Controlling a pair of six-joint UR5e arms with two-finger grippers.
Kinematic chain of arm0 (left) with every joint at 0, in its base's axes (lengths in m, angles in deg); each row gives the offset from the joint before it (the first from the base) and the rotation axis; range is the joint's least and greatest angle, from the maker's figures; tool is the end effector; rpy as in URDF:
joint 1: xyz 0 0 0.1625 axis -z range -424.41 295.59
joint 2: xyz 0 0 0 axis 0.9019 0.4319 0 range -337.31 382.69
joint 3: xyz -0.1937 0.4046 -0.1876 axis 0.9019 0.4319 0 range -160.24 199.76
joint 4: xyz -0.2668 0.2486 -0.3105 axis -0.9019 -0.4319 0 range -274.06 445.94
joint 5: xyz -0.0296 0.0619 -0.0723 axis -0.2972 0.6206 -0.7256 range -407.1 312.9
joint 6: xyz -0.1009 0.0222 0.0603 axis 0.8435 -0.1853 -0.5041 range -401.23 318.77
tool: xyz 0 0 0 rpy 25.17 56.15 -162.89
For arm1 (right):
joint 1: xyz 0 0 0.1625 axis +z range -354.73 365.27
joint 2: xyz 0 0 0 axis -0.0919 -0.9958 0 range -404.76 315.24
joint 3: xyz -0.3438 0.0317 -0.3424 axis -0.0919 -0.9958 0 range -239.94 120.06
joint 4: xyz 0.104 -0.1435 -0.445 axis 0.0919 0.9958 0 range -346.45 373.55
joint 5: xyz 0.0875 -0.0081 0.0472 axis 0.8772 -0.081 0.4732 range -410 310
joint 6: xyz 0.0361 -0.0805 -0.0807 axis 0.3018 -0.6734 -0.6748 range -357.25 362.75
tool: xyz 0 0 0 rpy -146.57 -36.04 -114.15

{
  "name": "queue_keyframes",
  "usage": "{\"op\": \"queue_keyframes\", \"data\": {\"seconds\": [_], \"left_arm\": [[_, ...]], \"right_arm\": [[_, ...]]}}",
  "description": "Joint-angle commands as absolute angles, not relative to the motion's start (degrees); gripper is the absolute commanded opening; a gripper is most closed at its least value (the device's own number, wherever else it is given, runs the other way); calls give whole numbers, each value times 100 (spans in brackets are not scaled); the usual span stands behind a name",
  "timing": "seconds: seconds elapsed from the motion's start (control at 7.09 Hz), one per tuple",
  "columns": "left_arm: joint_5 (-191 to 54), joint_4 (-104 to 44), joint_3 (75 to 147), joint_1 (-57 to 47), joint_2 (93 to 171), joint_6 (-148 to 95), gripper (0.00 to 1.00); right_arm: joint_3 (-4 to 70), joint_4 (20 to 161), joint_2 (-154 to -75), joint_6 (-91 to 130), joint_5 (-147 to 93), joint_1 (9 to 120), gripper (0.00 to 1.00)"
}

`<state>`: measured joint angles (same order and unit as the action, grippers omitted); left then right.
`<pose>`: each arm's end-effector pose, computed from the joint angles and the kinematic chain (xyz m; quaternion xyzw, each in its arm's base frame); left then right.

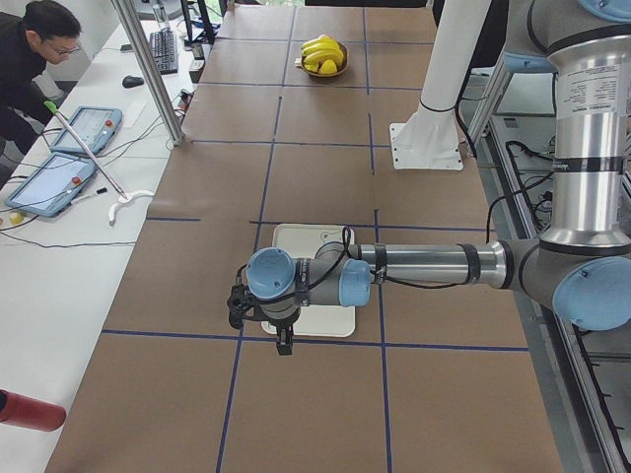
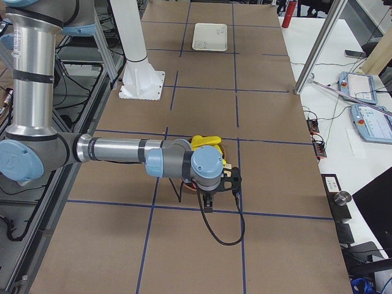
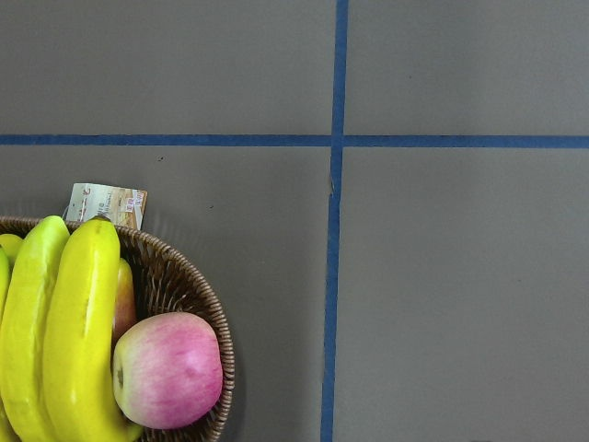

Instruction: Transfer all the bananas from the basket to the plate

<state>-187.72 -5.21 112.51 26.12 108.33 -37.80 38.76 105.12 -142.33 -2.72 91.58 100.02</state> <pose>-0.0456 -0.5215 0.7369 -0.0146 0.4273 -0.0330 0.9034 0.0805 -0.4901 0.7105 0.0352 -0.4336 -0.0040 0.9004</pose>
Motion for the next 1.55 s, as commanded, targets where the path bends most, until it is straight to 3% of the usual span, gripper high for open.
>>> {"op": "queue_keyframes", "data": {"seconds": [0.0, 1.41], "left_arm": [[-18772, -521, 11222, 2612, 10865, -3772, 100], [-18772, -521, 11213, 2612, 10891, -3763, 100]], "right_arm": [[3850, 10495, -14241, -261, 9159, 10002, 100], [3903, 10486, -14171, -235, 9160, 9967, 100]]}}
